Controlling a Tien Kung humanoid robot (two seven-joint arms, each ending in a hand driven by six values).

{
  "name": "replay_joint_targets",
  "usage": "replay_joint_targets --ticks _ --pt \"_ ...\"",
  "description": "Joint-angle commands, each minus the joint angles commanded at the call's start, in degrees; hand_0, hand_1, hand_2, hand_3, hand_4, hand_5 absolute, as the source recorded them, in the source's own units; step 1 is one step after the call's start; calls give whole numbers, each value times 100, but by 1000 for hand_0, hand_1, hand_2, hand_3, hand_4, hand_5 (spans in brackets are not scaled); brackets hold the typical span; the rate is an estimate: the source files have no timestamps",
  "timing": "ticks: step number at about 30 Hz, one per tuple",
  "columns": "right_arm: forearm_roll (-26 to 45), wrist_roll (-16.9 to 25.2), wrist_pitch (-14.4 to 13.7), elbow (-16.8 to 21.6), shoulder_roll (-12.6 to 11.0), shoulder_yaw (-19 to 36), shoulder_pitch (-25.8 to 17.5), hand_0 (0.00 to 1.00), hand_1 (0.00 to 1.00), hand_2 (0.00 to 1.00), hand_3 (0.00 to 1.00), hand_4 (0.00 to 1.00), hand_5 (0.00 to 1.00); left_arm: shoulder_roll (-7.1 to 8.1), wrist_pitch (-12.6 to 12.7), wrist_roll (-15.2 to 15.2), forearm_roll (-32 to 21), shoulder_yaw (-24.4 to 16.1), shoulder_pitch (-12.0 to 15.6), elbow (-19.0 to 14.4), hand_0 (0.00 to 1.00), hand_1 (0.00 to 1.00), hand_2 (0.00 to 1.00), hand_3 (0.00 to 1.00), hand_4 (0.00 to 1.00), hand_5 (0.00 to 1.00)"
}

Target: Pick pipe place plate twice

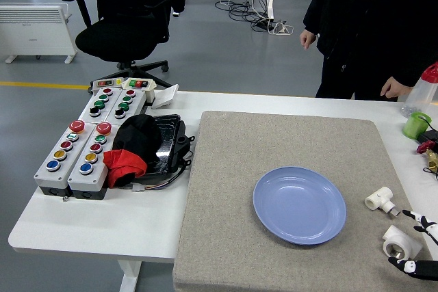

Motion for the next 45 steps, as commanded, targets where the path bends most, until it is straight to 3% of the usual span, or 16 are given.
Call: replay_joint_targets --ticks 6,7,12,13,18,19,24,25,35,39,45 --pt "-295 -26 -170 -173 34 -192 131 886 841 913 919 864 432 -6 -4 3 -4 5 1 -2 655 633 636 558 394 998" --pt "-343 -30 -163 -195 37 -219 153 729 734 751 846 829 374 -6 -4 4 -3 5 0 -3 654 633 636 559 393 998" --pt "-520 94 -187 -277 45 -322 207 729 734 751 846 829 374 -8 -17 4 14 5 -4 -3 654 633 636 559 393 998" --pt "-550 111 -181 -286 51 -327 209 514 600 618 801 706 190 -8 -18 3 15 6 -5 -3 654 633 636 558 394 998" --pt "-714 146 -140 -376 82 -385 236 514 600 618 801 706 190 -10 -19 7 13 8 -7 -5 654 633 636 558 394 998" --pt "-755 164 -178 -397 90 -402 245 425 546 583 756 661 143 -10 -15 8 5 10 -7 -5 654 633 636 558 395 998" --pt "-767 355 -406 -496 106 -463 278 425 546 583 756 661 143 -12 -17 12 -10 24 -6 -8 654 633 636 558 395 998" --pt "-767 392 -428 -510 107 -466 280 361 500 548 702 546 37 -13 -17 14 -14 24 -6 -9 654 633 636 558 394 998" --pt "-750 626 -646 -417 142 -405 346 313 455 537 657 513 2 -14 -20 25 -51 49 1 -15 654 633 635 558 394 998" --pt "-756 681 -777 -324 272 -439 582 282 441 536 631 492 2 -26 -36 41 -31 45 17 -24 654 633 636 556 394 998" --pt "-659 701 -875 -341 448 -918 1205 284 439 536 625 480 2 -33 -43 51 -17 38 37 -30 654 633 635 556 394 998"
